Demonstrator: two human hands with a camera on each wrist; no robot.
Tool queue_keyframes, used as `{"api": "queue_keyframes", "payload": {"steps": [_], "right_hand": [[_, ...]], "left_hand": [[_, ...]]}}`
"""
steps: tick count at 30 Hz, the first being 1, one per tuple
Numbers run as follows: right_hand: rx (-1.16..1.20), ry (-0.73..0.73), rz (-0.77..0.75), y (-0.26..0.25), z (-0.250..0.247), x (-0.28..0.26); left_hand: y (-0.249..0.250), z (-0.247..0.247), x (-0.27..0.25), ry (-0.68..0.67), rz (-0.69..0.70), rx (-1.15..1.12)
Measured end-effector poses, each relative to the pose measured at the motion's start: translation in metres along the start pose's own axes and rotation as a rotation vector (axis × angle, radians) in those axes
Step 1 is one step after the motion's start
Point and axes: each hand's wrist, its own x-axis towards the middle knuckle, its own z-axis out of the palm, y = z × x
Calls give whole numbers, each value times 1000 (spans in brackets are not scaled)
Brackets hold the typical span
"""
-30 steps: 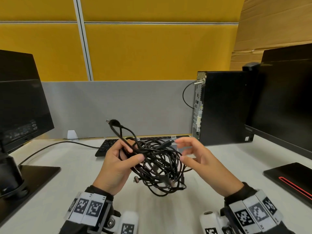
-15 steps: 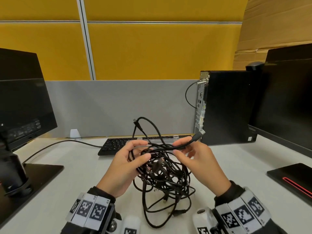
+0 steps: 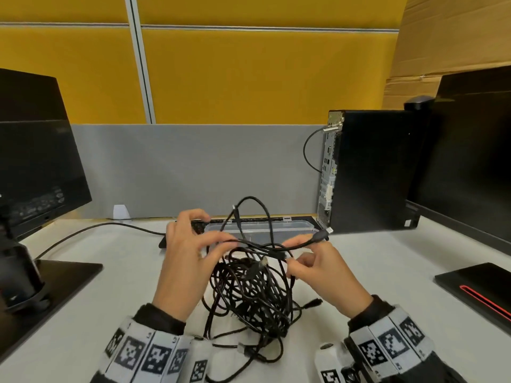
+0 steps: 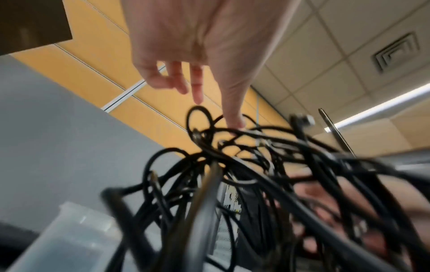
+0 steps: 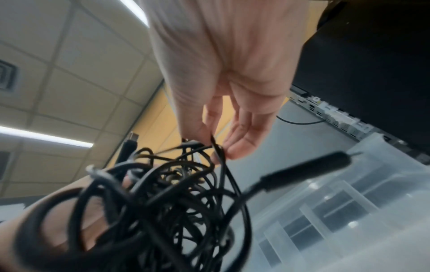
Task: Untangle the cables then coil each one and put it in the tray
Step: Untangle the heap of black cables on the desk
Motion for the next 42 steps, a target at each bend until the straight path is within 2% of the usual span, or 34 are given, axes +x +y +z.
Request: {"api": "queue_keyframes", "payload": {"steps": [2,5,8,12,14,17,20,22,25,27,29,30,31,32,33,36,37,39,42], "right_hand": [[89,-26,104,2,-3,1],[315,-97,252,6,-5,2],[522,-142,364,8,-5,4],[849,-155,457,9,-7,4],[887,-170,461,10,-6,4],[940,-162,472,12,-5,5],[1035,-172,461,15,-6,4],[1067,-219,447,14,-6,4],[932,-249,469,9,-9,3],[560,-141,425,7,-16,4],[146,119,249,-1,-26,6],[20,254,103,-9,-29,8],[-58,317,-44,-21,-30,8],[-115,293,-152,-37,-27,9],[-161,185,-212,-53,-21,10],[-393,-313,-185,-83,6,24],[-499,-435,-166,-86,14,30],[-609,-505,-151,-82,25,41],[-511,-466,-143,-72,28,47]], "left_hand": [[-2,-4,3,-7,-137,-296],[-3,-4,5,-56,-448,-679],[-2,0,3,-60,-618,-906],[1,5,1,-34,-685,-933],[3,9,-3,-134,-680,-875],[-1,10,-8,-383,-614,-710],[-6,9,-7,-502,-635,-711],[-9,11,-8,-556,-598,-656],[-16,16,-8,-505,-471,-466],[-15,18,-7,-472,-428,-440],[-11,20,-7,-471,-378,-384],[-11,21,-7,-461,-347,-366],[-9,23,-7,-449,-314,-345],[-7,23,-6,-432,-282,-322],[-4,23,-6,-421,-255,-304],[5,21,-8,-402,-189,-303],[8,21,-8,-402,-176,-302],[9,20,-10,-398,-172,-311],[10,19,-10,-388,-173,-406]]}}
